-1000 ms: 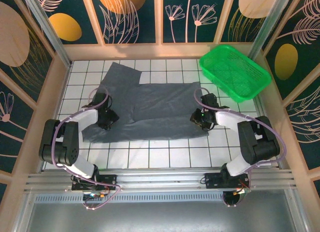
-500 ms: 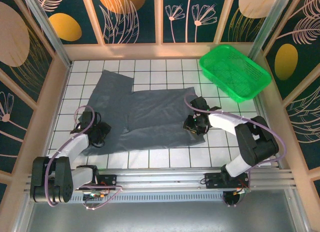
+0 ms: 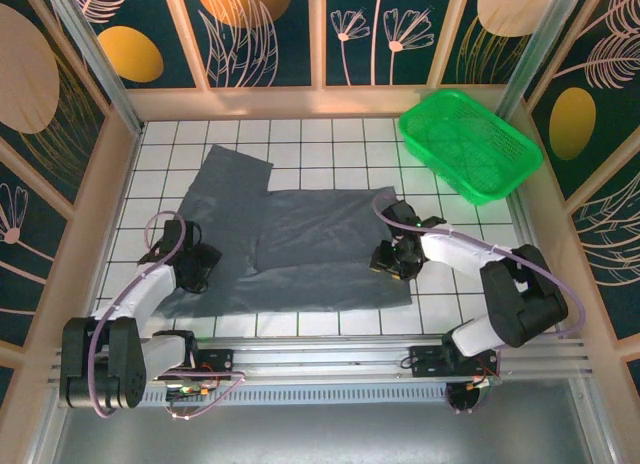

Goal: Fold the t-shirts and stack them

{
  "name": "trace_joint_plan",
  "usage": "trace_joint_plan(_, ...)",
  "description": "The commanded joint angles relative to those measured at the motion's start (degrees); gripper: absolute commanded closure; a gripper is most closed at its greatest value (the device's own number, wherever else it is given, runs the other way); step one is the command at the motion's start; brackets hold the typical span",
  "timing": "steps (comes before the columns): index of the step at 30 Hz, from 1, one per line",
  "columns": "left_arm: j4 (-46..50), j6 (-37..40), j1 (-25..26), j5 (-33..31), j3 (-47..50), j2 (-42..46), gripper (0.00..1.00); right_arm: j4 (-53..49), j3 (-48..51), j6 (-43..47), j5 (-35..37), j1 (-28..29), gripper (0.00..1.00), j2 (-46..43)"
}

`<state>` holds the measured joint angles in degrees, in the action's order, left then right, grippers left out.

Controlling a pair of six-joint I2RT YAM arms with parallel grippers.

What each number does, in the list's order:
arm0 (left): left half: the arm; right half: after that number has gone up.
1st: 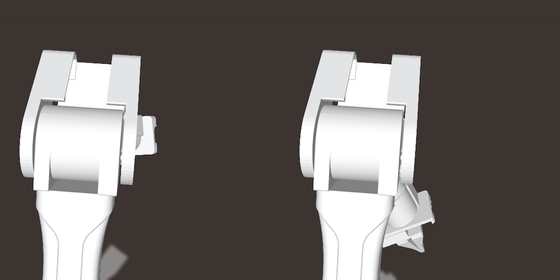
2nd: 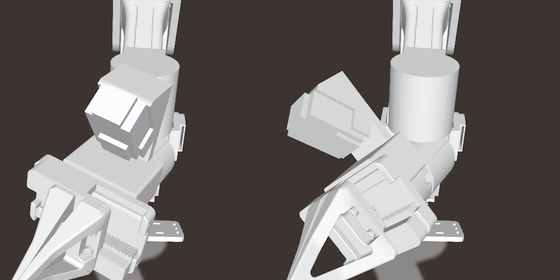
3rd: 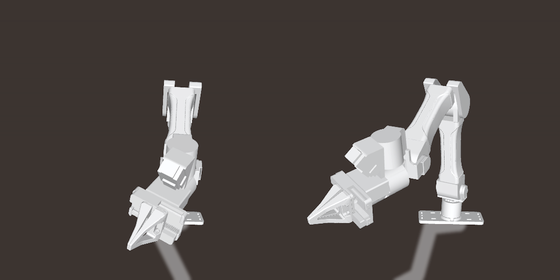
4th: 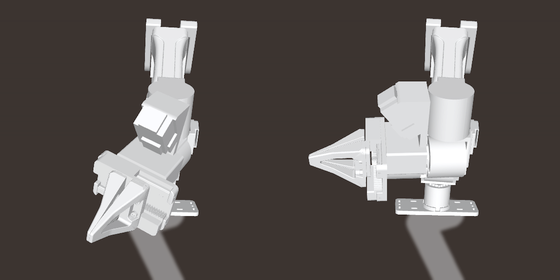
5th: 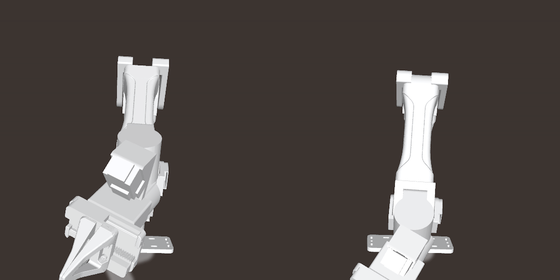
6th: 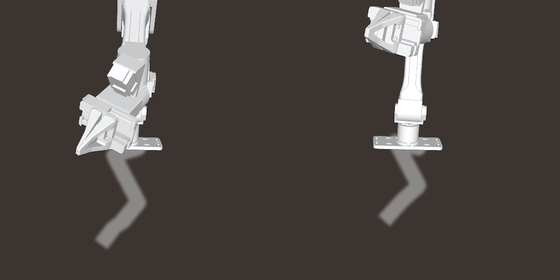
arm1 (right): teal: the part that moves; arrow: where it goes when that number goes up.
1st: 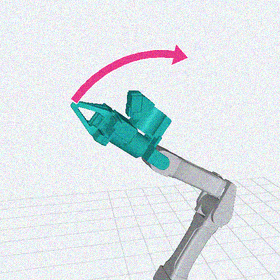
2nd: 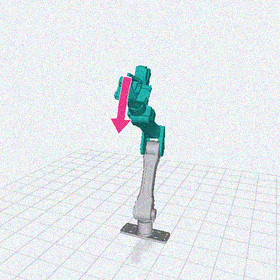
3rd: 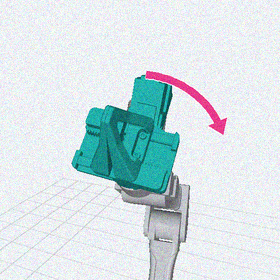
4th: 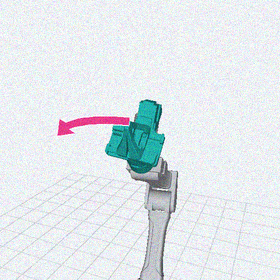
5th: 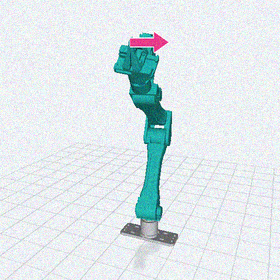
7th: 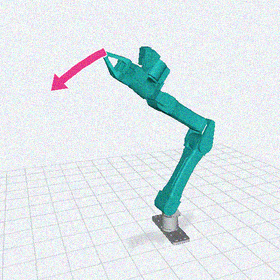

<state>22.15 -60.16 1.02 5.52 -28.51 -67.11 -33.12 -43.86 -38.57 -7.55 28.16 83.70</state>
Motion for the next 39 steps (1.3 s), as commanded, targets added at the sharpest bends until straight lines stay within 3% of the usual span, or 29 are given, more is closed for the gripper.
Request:
trace_joint_plan(1, 2.5, 1.59, -0.49, 0.38, -9.12, -5.16, 0.31, -2.52, -5.74, 0.63, 10.75, -1.28, 0.44, -1.9)
trace_joint_plan(6, 1.9, 7.28, -0.49, 0.23, -30.22, -21.31, 0.33, 9.45, -11.24, 4.5, 10.07, -4.54, 0.44, 0.67)
trace_joint_plan(10, 2.69, 13.61, -0.49, -4.42, -47.18, -35.39, 0.38, 17.13, -15.46, 7.23, 6.43, -7.37, 0.43, 5.04)
trace_joint_plan(16, 9.44, 20.2, -0.66, -9.13, -75.94, -59.7, 0.44, 15.83, -24.05, 9.9, 2.52, -9.86, 0.45, 10.94)
trace_joint_plan(22, 8.46, 23.01, -0.66, -14.22, -95.97, -73.68, 0.43, 15.81, -19.81, 7.04, 1.51, -9.64, 0.45, 6.75)
trace_joint_plan(31, 9.64, 25.11, -0.66, -22.02, -107.56, -84.61, 0.35, 13.33, -18.41, 4.79, 2.41, -9.62, 0.45, 3.31)
trace_joint_plan(39, 19.83, 24.29, 0.92, -22.39, -112.92, -90.35, 0.39, 13.49, -16.77, 3.41, 1.95, -9.65, 0.45, 2.81)
